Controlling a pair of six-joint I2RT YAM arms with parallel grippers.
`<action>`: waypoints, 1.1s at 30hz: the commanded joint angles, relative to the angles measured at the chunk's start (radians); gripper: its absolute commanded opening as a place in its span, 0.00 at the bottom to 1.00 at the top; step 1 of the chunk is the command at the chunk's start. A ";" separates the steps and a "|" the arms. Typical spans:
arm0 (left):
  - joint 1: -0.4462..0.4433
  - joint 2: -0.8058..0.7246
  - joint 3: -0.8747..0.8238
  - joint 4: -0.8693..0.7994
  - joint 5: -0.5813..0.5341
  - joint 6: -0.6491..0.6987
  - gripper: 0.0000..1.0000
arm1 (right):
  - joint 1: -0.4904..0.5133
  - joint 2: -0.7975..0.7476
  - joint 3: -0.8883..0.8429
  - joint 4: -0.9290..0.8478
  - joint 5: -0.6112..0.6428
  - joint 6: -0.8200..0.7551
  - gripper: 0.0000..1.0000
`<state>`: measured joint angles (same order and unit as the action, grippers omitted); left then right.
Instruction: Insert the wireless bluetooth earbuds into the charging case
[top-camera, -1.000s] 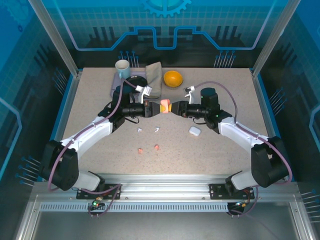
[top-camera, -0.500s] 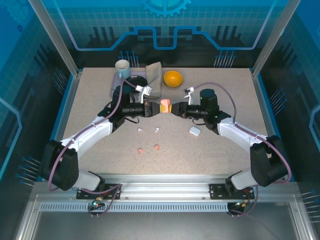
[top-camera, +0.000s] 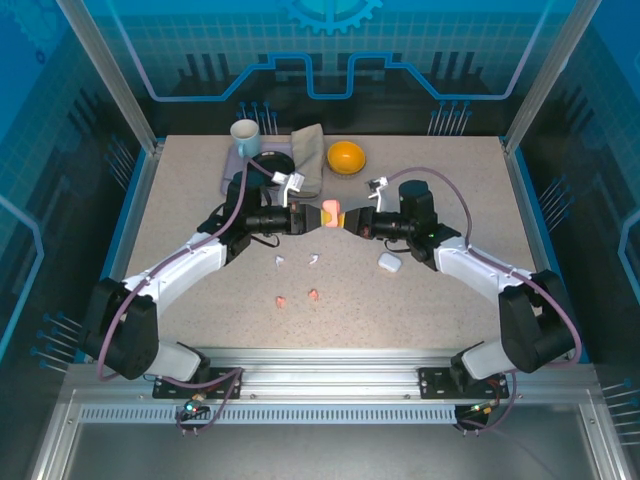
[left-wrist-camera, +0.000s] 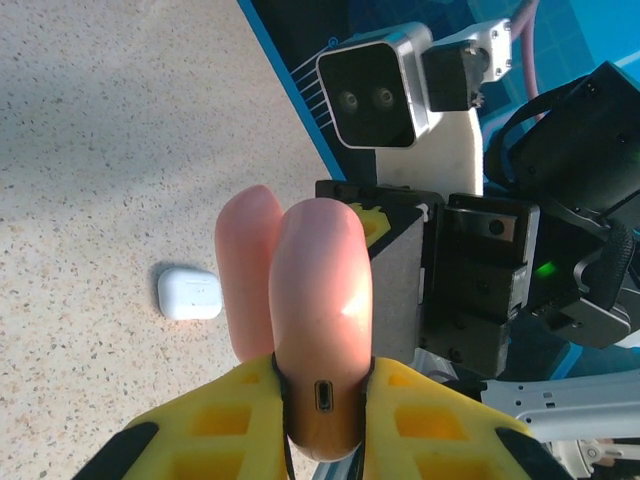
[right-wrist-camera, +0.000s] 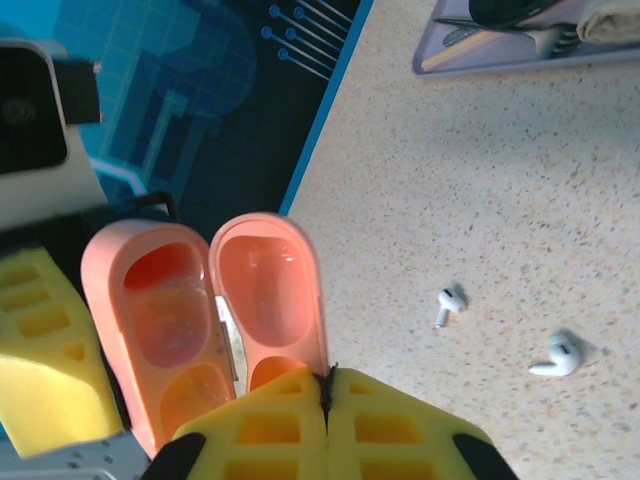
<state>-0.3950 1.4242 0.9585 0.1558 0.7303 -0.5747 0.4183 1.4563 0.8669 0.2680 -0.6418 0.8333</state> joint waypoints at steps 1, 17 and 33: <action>-0.001 0.008 0.029 0.007 0.011 0.005 0.07 | 0.006 0.006 0.059 -0.027 -0.013 -0.024 0.00; 0.081 0.001 0.273 -0.417 0.030 0.301 0.90 | -0.100 0.041 0.438 -0.835 0.089 -0.644 0.00; 0.105 0.392 0.718 -1.256 0.328 0.867 0.88 | 0.147 0.160 0.693 -1.207 0.446 -1.056 0.00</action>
<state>-0.2924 1.8168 1.6657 -0.9356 0.9627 0.1696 0.5552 1.6070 1.5227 -0.8547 -0.2779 -0.1520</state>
